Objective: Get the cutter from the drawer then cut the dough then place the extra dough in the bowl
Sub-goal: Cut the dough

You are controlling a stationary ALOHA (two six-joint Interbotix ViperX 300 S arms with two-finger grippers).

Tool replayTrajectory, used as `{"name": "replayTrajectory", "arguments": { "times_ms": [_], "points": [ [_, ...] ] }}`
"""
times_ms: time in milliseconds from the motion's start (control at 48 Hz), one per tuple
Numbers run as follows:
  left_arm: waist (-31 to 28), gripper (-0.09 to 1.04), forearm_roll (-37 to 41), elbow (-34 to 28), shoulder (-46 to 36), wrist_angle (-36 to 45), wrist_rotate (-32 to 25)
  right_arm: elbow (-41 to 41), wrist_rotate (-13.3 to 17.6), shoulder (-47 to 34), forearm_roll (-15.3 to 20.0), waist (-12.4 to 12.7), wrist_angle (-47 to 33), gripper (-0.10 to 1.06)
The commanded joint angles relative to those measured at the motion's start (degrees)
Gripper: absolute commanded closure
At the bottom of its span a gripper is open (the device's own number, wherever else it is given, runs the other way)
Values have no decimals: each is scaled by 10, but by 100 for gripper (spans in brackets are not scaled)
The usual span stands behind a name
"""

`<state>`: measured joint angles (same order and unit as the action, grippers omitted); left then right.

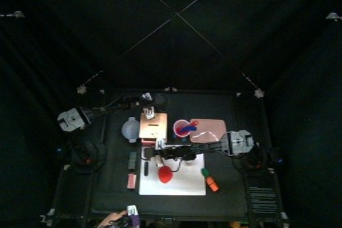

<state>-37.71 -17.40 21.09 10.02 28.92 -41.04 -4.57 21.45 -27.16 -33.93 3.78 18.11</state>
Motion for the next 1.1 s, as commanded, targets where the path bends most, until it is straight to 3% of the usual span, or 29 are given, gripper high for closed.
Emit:
{"name": "replayTrajectory", "arguments": {
  "times_ms": [21,354,542,833,958,1104],
  "points": [
    [4,48,-1,-18,-5,-4,1,10,0,13,-5,18,-2,75],
    [2,48,0,-23,-6,-6,4,7,2,25,-9,16,7,75],
    [0,48,-1,-35,-22,-6,8,-1,10,60,0,-36,27,75],
    [3,48,-3,-49,-69,-18,8,-69,12,170,71,-98,101,75],
    [25,48,-20,-16,-108,-90,8,-131,11,245,105,-103,108,75],
    [134,48,-67,104,-175,-265,8,-204,11,311,141,-99,120,74]
  ]
}}
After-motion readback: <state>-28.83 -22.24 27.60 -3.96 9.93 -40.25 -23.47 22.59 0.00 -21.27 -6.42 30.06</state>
